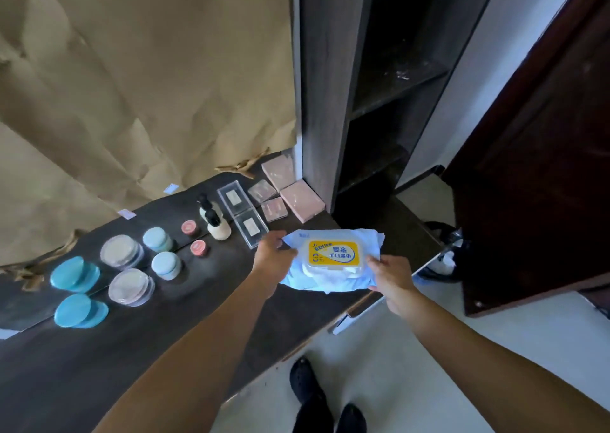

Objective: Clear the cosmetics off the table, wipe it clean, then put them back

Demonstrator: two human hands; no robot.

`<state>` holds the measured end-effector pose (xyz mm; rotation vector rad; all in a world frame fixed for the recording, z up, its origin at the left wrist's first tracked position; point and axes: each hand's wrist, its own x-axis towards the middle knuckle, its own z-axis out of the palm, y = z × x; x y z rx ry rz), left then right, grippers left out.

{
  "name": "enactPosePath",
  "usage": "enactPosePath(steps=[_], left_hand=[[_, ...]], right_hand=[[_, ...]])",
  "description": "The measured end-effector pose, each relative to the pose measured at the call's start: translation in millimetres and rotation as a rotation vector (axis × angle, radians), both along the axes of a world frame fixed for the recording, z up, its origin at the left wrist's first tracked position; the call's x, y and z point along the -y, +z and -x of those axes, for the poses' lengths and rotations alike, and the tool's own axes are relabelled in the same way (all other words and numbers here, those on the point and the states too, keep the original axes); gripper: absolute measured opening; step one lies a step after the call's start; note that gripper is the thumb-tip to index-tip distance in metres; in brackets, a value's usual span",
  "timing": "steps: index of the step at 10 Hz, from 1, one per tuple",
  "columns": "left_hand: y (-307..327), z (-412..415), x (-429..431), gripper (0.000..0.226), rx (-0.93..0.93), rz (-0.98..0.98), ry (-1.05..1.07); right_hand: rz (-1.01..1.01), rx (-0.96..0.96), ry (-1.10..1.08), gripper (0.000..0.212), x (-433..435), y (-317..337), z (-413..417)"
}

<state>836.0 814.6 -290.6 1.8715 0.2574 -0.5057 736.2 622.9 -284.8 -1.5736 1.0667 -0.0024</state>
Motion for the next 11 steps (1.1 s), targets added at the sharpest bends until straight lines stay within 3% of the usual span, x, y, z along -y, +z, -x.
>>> enactPosePath(steps=[2,3,4,5,6,8,9,10,11], left_hand=[[-29,-39,41,0.039,-0.119,-0.028,-0.151],[-42,-54,50,0.038,-0.088,-0.085,-0.242],[-48,-65,53,0.040,-0.008,-0.216,-0.411],[-44,-60,51,0.039,0.154,-0.400,-0.594],[-49,-49,44,0.035,0.344,-0.497,-0.661],[-66,-20,48,0.035,0.600,-0.699,-0.601],[-68,-6,63,0.044,0.564,-0.817,-0.543],[-65,9,80,0.057,0.466,-0.951,-0.491],[-69,22,98,0.058,0.439,-0.998,-0.378]], right_hand=[[-0.134,-0.049,-0.088,0.023,12,-26,-16],[-0.299,-0.080,-0.196,0.019,8,-38,-17],[-0.510,-0.163,-0.163,0.003,-4,-42,-11],[-0.547,-0.269,-0.011,0.015,-15,-49,-3],[-0.528,-0.303,0.101,0.014,-12,-49,-1],[-0.438,-0.429,0.479,0.041,17,-46,-1],[-0.439,-0.469,0.705,0.043,38,-45,-3],[-0.345,-0.496,1.025,0.028,66,-47,-7],[-0.161,-0.428,1.186,0.022,101,-43,-24]])
